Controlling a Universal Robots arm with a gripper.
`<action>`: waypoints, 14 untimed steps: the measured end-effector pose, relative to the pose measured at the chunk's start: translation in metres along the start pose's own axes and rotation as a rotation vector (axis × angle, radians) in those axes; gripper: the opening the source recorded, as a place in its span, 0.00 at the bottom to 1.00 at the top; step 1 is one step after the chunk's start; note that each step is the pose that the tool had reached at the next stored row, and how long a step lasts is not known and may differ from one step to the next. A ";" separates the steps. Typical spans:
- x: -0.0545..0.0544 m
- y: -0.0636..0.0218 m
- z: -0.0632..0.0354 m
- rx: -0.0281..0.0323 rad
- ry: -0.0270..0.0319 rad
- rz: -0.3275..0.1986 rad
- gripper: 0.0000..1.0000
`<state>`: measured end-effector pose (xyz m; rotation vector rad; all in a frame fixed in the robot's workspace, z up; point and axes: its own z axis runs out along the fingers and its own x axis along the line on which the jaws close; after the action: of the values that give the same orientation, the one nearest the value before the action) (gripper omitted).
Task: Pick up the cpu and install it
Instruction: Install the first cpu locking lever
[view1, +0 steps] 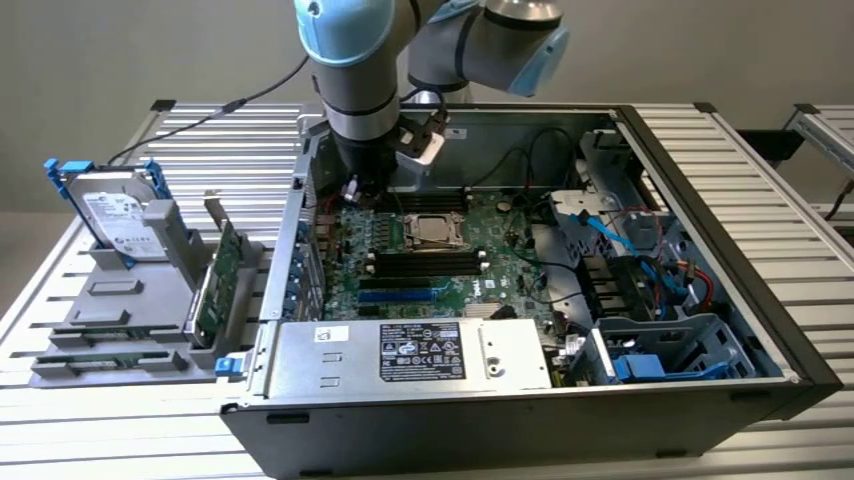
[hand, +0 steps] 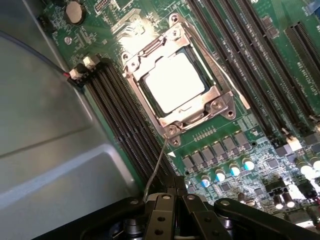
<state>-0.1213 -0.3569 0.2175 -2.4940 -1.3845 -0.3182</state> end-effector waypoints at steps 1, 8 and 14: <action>0.000 0.0000 0.0000 0.0032 0.0073 0.003 0.11; 0.000 0.0013 -0.0002 0.0177 0.0406 0.019 0.11; 0.002 0.0040 -0.0001 0.0236 0.0591 0.032 0.11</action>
<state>-0.1169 -0.3574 0.2177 -2.4647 -1.3163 -0.3636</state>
